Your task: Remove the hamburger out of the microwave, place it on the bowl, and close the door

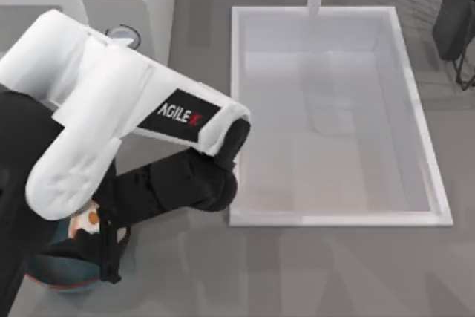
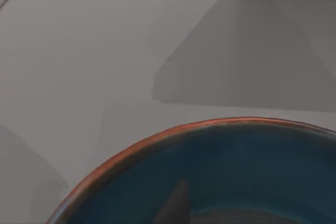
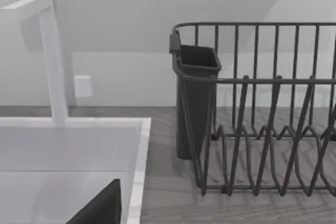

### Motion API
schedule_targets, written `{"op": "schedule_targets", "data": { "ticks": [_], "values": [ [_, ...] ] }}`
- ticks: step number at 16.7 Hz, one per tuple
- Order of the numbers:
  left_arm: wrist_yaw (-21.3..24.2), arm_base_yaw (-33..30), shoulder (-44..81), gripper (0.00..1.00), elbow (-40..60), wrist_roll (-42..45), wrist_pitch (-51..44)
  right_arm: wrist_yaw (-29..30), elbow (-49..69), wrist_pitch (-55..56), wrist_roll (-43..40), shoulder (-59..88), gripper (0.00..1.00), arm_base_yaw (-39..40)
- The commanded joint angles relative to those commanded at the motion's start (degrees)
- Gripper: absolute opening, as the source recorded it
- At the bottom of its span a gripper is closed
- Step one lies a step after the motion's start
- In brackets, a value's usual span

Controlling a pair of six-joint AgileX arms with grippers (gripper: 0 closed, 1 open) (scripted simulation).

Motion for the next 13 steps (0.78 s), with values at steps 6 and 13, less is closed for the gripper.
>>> {"op": "schedule_targets", "data": {
  "ticks": [6,13],
  "values": [
    [-2.1,2.3,-0.3,0.00,-6.0,1.5,5.9,0.0,0.0,0.0,0.0,0.0,1.00,0.0],
    [-2.1,2.3,-0.3,0.30,-6.0,1.5,6.0,0.0,0.0,0.0,0.0,0.0,1.00,0.0]
  ]
}}
